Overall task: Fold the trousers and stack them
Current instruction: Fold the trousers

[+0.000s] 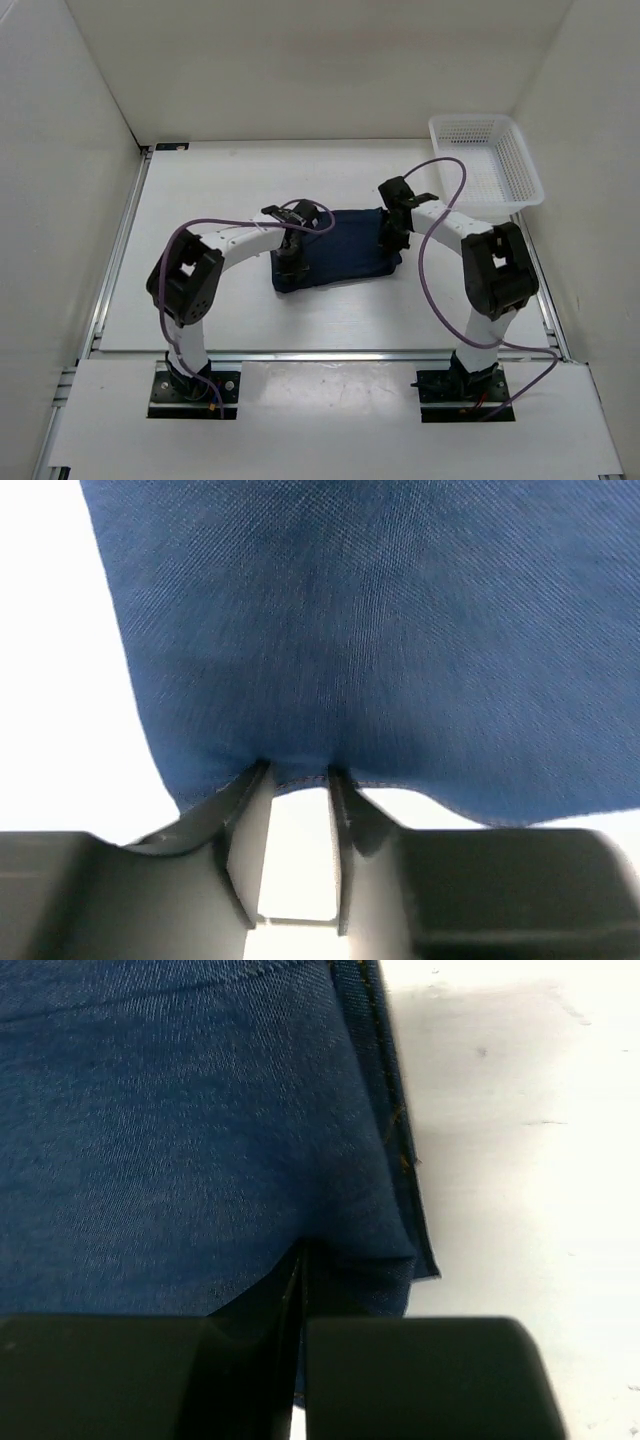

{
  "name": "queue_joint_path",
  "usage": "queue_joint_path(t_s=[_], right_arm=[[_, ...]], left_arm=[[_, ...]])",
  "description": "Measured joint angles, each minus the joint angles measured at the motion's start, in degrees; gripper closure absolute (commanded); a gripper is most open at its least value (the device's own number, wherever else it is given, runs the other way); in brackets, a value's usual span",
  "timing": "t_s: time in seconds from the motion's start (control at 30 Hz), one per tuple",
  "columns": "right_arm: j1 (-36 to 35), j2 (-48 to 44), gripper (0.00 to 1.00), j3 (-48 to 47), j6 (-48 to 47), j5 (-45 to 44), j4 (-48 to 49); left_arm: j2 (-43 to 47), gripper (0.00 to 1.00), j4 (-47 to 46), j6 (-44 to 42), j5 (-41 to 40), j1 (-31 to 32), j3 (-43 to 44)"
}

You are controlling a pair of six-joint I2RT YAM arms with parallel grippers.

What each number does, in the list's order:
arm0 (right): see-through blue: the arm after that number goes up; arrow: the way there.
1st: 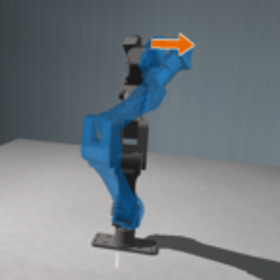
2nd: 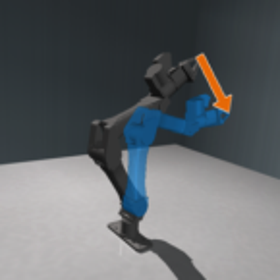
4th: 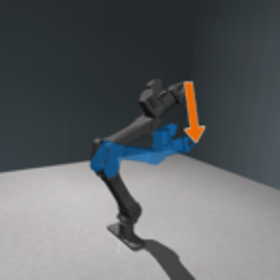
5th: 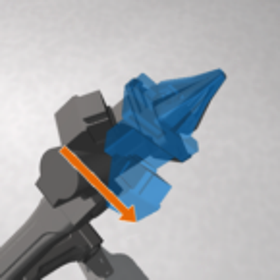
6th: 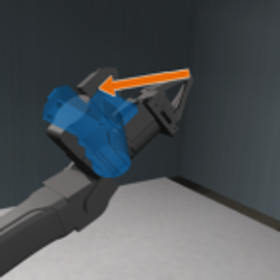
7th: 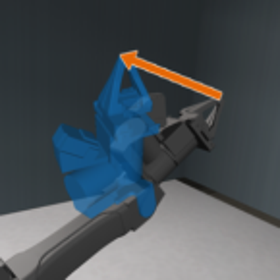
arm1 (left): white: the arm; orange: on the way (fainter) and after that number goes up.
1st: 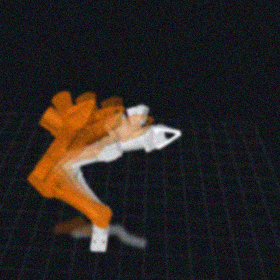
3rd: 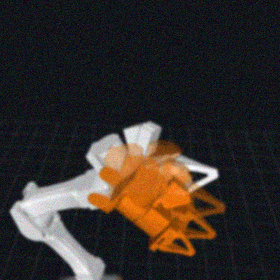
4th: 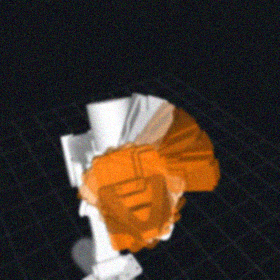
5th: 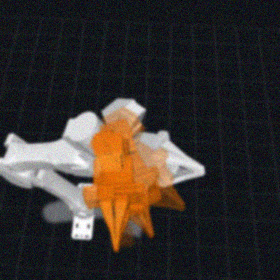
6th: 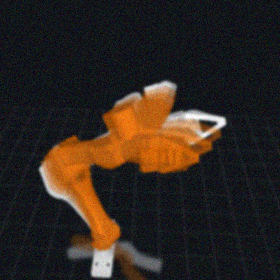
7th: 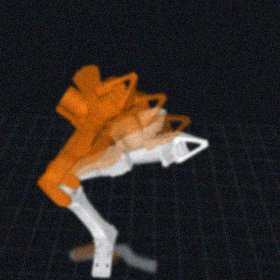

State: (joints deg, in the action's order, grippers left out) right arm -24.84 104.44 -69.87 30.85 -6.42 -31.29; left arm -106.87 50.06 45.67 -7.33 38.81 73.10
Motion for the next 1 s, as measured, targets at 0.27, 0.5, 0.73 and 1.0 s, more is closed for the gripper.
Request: queue_joint_path(t_s=[0.27,0.5,0.73,1.0], right_arm=[[0.02,-14.82,0.0,-3.19,-1.14,-2.05,-7.06],[0.02,-33.92,0.0,-5.18,-2.36,-8.09,-11.47],[0.24,-42.16,0.0,-1.77,-2.34,-13.53,-20.22],[0.46,-49.66,0.0,-1.79,-1.86,-19.08,-26.23]], left_arm=[[14.12,0.01,9.42,-3.63,-6.86,0.0,12.04],[24.48,0.0,15.61,-4.46,-13.84,0.0,19.19],[32.37,0.0,20.11,-4.44,-18.99,-0.22,19.8],[45.59,0.0,22.01,-4.33,-25.18,-6.67,20.74]])
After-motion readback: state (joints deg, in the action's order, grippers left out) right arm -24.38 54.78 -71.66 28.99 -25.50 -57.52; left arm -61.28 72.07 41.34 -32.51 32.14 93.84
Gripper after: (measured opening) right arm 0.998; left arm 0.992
